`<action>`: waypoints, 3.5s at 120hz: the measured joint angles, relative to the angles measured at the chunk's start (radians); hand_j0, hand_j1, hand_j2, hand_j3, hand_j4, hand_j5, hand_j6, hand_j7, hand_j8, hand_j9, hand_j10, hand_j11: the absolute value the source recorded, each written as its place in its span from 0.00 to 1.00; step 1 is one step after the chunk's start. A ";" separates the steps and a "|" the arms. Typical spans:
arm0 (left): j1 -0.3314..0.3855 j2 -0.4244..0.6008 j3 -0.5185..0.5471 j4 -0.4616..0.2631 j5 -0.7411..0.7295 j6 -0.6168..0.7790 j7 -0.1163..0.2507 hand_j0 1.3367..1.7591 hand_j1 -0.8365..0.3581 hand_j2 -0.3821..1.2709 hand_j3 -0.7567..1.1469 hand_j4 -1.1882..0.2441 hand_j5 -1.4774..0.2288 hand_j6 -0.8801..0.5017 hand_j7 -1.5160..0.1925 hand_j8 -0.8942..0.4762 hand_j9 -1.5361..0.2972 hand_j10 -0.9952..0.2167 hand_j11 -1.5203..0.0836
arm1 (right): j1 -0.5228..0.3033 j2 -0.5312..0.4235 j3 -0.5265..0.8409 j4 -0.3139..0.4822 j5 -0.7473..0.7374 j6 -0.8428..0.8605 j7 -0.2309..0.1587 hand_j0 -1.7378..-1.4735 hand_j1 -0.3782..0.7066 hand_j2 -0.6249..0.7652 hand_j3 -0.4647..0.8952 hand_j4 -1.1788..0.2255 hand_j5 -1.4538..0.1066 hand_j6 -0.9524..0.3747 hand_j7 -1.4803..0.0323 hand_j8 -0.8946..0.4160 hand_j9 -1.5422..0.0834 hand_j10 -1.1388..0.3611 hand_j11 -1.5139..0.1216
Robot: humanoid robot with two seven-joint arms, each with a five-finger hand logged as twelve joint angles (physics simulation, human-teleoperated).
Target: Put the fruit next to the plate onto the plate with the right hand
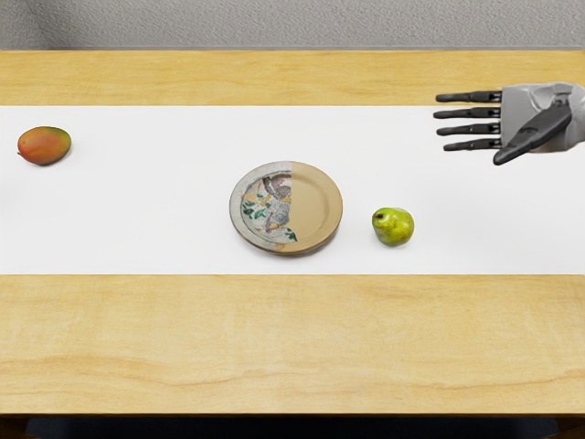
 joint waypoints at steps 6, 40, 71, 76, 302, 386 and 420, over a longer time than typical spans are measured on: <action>0.000 0.000 0.000 0.000 0.000 0.000 0.000 0.76 0.99 0.23 0.40 0.83 0.87 0.64 0.89 0.65 0.84 0.82 0.95 | -0.002 -0.002 0.001 0.004 0.002 0.000 0.000 0.30 0.06 0.44 0.34 0.82 0.91 0.70 0.95 0.66 0.92 0.74 0.90; 0.000 0.000 0.000 -0.001 0.000 0.000 0.000 0.76 0.99 0.23 0.40 0.83 0.87 0.64 0.89 0.65 0.84 0.82 0.95 | 0.014 0.029 0.002 0.008 -0.050 0.000 0.000 0.30 0.06 0.44 0.34 0.82 0.91 0.70 0.95 0.66 0.92 0.74 0.90; -0.006 0.000 -0.001 -0.003 0.000 0.000 0.000 0.76 0.99 0.23 0.40 0.83 0.87 0.64 0.89 0.65 0.84 0.82 0.95 | 0.092 0.098 -0.004 0.084 -0.295 0.000 0.000 0.30 0.06 0.44 0.34 0.82 0.90 0.69 0.95 0.66 0.92 0.74 0.90; -0.006 0.000 -0.001 -0.003 0.000 0.000 0.000 0.76 0.99 0.23 0.40 0.83 0.87 0.64 0.89 0.65 0.84 0.82 0.95 | 0.102 0.104 -0.006 0.105 -0.331 -0.004 0.000 0.30 0.06 0.44 0.34 0.82 0.90 0.69 0.95 0.66 0.92 0.74 0.90; 0.000 0.000 -0.001 0.003 0.000 0.000 0.000 0.76 0.99 0.23 0.40 0.83 0.87 0.64 0.89 0.65 0.84 0.82 0.95 | 0.357 0.636 -0.782 0.267 -0.740 -1.130 0.000 0.30 0.18 0.43 0.34 0.74 0.82 0.61 0.86 0.58 0.84 0.67 0.82; 0.000 0.000 -0.001 0.003 0.000 0.000 0.000 0.76 0.99 0.23 0.40 0.83 0.87 0.64 0.89 0.65 0.84 0.82 0.95 | 0.377 0.707 -0.845 0.284 -0.704 -1.218 0.000 0.30 0.36 0.41 0.34 0.62 0.68 0.49 0.72 0.45 0.71 0.56 0.69; 0.000 0.000 -0.001 0.003 0.000 0.000 0.000 0.76 0.99 0.23 0.40 0.83 0.87 0.64 0.89 0.65 0.84 0.82 0.95 | 0.378 0.705 -0.855 0.292 -0.696 -1.220 0.000 0.30 0.41 0.40 0.34 0.59 0.64 0.45 0.68 0.42 0.67 0.53 0.65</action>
